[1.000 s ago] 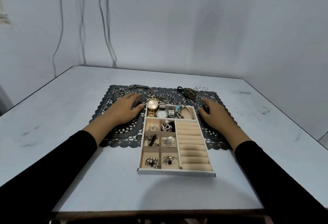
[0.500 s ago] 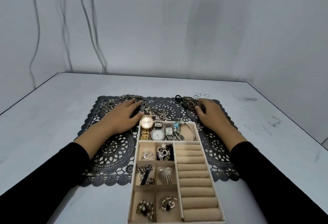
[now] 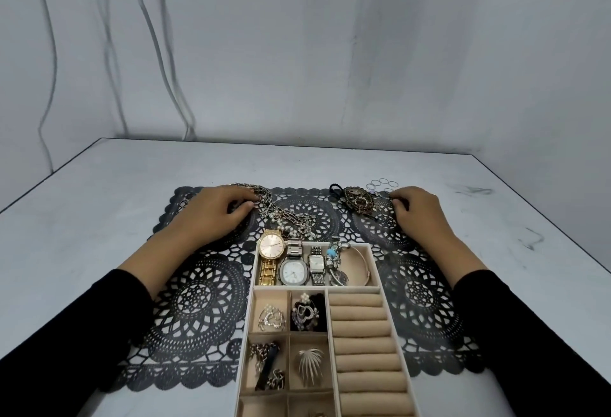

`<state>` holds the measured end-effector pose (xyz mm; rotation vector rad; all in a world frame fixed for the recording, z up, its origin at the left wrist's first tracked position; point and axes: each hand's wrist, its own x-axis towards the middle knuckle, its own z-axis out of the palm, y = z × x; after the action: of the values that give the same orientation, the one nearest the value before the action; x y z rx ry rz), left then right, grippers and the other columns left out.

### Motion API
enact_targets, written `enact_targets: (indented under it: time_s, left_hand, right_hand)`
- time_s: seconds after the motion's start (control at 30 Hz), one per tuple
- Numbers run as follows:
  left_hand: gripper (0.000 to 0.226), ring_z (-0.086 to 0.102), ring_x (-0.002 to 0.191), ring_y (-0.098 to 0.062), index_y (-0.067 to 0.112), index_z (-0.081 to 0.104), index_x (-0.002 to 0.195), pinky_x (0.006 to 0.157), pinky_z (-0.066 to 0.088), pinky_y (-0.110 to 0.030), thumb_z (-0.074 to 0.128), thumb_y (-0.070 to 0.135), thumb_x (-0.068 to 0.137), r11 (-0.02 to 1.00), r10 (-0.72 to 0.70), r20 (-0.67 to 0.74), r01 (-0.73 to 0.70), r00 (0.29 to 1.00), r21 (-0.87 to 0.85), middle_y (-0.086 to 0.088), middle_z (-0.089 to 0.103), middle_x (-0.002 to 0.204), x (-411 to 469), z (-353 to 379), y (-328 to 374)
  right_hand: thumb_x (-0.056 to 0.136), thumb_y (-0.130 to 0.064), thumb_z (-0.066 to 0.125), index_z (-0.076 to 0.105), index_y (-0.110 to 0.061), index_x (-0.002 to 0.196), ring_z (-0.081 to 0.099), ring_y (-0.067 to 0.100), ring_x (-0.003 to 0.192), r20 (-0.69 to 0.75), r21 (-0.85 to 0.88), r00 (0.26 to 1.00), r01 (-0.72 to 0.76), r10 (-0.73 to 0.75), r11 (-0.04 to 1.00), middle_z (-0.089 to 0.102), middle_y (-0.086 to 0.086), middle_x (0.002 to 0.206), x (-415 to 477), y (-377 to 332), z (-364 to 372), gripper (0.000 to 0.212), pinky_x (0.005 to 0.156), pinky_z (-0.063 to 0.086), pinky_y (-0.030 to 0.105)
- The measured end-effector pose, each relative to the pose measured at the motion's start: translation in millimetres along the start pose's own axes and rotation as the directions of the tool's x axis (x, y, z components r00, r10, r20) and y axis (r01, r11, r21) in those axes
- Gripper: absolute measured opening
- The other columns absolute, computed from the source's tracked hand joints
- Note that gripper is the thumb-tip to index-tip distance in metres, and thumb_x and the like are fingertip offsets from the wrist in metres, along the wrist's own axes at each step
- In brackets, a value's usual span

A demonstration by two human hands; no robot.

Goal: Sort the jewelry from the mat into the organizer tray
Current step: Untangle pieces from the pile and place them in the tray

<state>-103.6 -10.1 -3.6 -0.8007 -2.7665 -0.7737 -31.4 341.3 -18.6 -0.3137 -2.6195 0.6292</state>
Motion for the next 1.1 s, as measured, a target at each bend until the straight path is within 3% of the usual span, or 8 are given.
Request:
enact_targets:
  time_s: [0.2,0.43,0.73,1.1]
  left_hand:
    - [0.02,0.061,0.102,-0.014,0.021,0.073,0.109,0.082,0.044,-0.028,0.061,0.029,0.095,1.0,-0.014,-0.05,0.014,0.999,0.002,0.005,0.071,0.11,7.8,0.1,-0.3]
    - [0.014,0.061,0.102,-0.013,0.024,0.075,0.098,0.09,0.048,-0.034,0.069,0.032,0.089,0.997,-0.065,-0.047,0.063,0.997,-0.035,0.007,0.071,0.103,15.5,-0.8,-2.8]
    - [0.026,0.058,0.1,-0.012,0.021,0.073,0.108,0.082,0.042,-0.026,0.069,0.037,0.088,0.998,-0.057,-0.027,0.057,0.998,-0.01,0.005,0.067,0.105,22.4,1.7,-0.7]
    - [0.015,0.052,0.091,-0.012,0.021,0.068,0.095,0.077,0.035,-0.025,0.07,0.034,0.087,0.994,-0.077,0.047,0.073,0.996,0.078,0.007,0.055,0.094,35.5,1.6,-0.6]
  right_hand:
    - [0.088,-0.016,0.066,0.072,-0.012,0.105,0.058,0.019,0.101,0.0,0.11,0.995,-0.101,0.102,0.989,0.066,0.006,0.11,8.0,4.5,-6.4,0.019,0.089,0.038,0.022]
    - [0.086,-0.016,0.069,0.071,-0.016,0.093,0.057,0.019,0.097,0.097,0.098,0.994,-0.067,0.057,0.993,0.061,0.002,0.099,15.2,8.8,-12.5,0.008,0.086,0.041,0.027]
    - [0.087,-0.018,0.068,0.068,-0.019,0.092,0.054,0.017,0.096,0.202,0.115,0.979,-0.03,0.006,0.993,0.057,0.002,0.101,20.2,9.6,-18.9,0.006,0.087,0.04,0.028]
    - [0.085,-0.013,0.069,0.061,-0.016,0.088,0.055,0.02,0.092,0.227,0.089,0.974,-0.016,-0.004,0.996,0.058,0.003,0.095,26.8,9.1,-14.2,0.008,0.079,0.038,0.027]
